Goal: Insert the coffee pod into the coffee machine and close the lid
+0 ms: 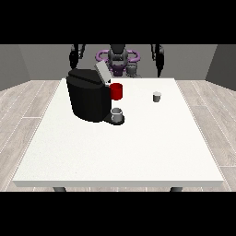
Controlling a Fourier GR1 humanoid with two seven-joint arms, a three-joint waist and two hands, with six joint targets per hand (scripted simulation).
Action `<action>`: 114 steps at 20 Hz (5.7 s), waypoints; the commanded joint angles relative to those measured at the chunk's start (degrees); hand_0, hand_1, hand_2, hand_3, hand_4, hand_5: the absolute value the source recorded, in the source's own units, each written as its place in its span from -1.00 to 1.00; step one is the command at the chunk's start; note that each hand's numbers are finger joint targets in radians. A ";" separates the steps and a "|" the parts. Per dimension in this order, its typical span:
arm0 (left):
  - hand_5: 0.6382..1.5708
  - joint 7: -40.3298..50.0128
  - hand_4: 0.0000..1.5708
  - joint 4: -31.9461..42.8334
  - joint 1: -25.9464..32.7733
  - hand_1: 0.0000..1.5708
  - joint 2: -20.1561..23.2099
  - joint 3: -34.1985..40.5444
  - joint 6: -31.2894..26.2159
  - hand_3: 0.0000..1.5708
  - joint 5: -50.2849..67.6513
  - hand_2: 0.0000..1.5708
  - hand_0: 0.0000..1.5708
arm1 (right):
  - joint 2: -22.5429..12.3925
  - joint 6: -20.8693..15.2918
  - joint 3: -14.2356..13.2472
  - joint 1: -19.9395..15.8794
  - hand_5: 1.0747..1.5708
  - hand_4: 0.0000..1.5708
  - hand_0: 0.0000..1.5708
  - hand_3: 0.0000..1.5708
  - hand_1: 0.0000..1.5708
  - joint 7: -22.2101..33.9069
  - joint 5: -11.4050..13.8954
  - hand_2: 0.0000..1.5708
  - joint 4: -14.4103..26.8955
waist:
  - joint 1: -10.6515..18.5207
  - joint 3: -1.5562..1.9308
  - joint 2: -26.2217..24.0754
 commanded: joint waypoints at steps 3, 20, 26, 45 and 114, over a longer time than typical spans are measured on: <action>1.00 -4.15 -0.61 0.64 0.45 -1.00 0.60 1.70 -4.64 -1.00 2.33 -1.00 -1.00 | 0.11 1.18 -1.34 1.22 1.00 -0.84 -1.00 -1.00 -1.00 0.70 -0.50 -1.00 2.99 | 1.34 -0.17 -2.00; 1.00 -5.44 -1.00 6.70 -6.47 -1.00 11.04 8.91 -8.47 -1.00 -2.39 -1.00 -1.00 | 6.86 -9.61 1.24 -1.12 1.00 -0.83 -1.00 -1.00 -1.00 -1.77 1.60 -1.00 -1.46 | -3.51 -0.20 -0.53; 1.00 -3.56 -1.00 14.78 -12.17 -1.00 14.13 11.90 -13.07 -1.00 -0.04 -1.00 -1.00 | 2.86 -2.46 -4.14 -2.56 1.00 -0.70 -1.00 -1.00 -1.00 -6.02 -3.23 -1.00 1.22 | -4.98 -0.17 3.40; 1.00 -7.45 -1.00 37.51 -24.08 -1.00 13.14 7.03 -6.90 -1.00 -15.52 -0.75 -1.00 | 5.12 -9.07 -2.24 -10.43 1.00 -0.46 -1.00 -1.00 -1.00 -2.07 1.77 -1.00 8.45 | -4.94 -0.17 7.10; 1.00 -4.41 -0.35 49.85 -63.22 0.62 17.75 8.43 -10.13 0.58 -33.91 0.66 0.62 | 4.73 -7.92 -3.67 -19.71 1.00 -0.36 -1.00 -1.00 -1.00 -2.44 -0.94 -1.00 17.11 | -12.33 -0.14 6.88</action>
